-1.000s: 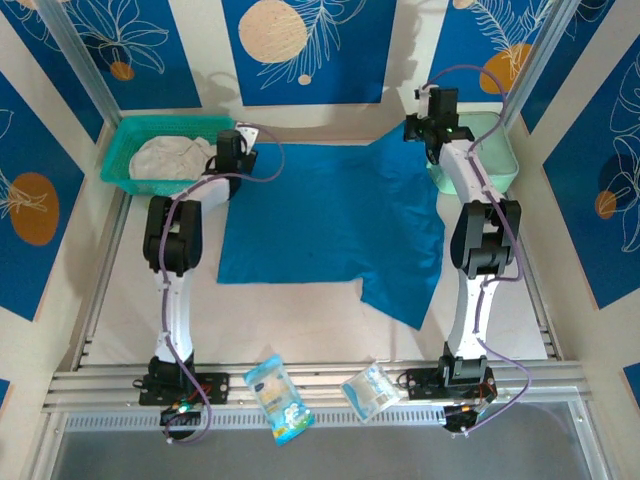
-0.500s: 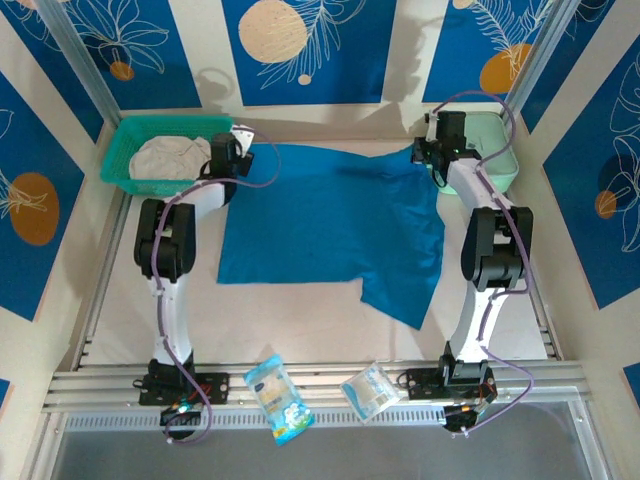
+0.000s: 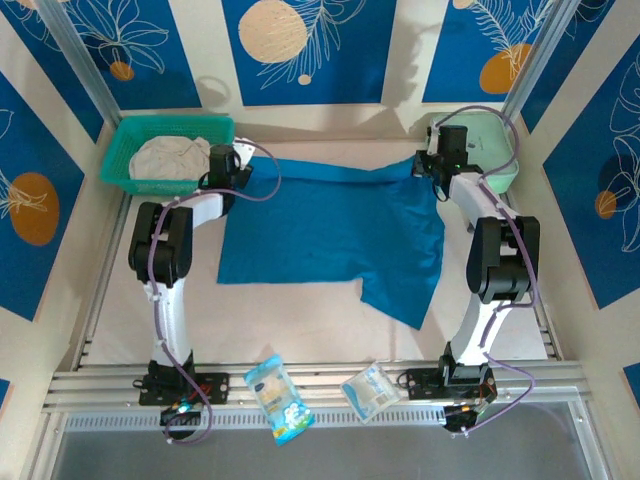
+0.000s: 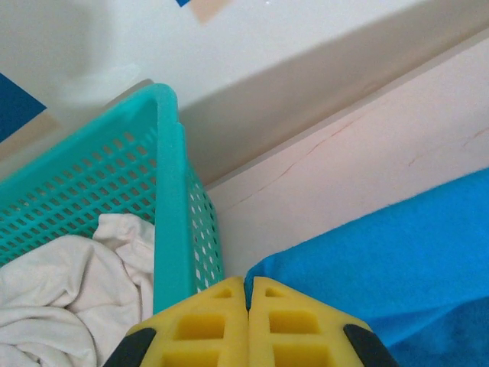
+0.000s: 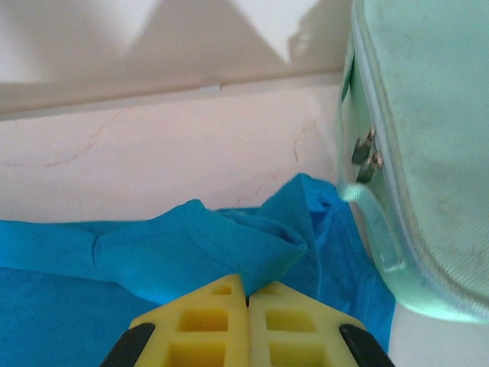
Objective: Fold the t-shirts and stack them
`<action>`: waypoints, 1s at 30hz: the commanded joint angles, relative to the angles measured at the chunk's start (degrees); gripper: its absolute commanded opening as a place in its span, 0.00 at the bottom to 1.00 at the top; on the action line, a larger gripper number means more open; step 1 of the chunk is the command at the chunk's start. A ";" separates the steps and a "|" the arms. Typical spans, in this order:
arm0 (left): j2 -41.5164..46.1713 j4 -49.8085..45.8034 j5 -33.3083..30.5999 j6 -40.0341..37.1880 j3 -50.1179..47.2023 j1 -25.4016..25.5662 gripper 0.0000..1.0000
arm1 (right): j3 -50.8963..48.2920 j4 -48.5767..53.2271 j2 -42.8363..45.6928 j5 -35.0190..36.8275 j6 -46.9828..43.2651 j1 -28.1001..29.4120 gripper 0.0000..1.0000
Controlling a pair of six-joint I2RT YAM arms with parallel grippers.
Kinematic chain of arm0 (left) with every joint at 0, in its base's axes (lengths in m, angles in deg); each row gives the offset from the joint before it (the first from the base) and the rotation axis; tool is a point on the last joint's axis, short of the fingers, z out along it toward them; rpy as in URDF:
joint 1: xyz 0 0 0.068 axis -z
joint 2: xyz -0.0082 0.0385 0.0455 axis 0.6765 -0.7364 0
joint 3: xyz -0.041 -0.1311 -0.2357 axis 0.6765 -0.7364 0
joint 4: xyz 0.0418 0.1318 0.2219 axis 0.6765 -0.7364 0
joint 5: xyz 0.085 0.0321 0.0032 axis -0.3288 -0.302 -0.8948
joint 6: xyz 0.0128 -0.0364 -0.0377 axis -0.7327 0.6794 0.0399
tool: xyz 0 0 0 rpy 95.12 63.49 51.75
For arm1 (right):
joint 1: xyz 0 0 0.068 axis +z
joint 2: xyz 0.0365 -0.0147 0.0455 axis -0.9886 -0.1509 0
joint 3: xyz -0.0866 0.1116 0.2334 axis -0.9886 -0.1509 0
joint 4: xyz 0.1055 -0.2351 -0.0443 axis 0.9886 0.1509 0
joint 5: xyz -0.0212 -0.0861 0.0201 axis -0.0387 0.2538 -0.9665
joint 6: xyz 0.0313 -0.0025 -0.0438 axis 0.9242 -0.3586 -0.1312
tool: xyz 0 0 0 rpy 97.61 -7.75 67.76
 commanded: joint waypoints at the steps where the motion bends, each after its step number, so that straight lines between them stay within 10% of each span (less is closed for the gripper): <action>1: 1.71 1.24 -2.22 -4.01 -2.64 0.62 0.00 | -3.01 -1.79 2.84 -1.06 2.15 -0.23 0.00; 19: 2.64 2.16 -10.04 -15.36 -10.23 4.67 0.00 | -7.26 5.56 2.58 -1.68 2.81 -0.01 0.00; 30: 6.35 4.83 -12.41 -19.37 -14.84 6.65 0.23 | -1.15 21.79 -3.42 -1.38 0.94 1.86 0.00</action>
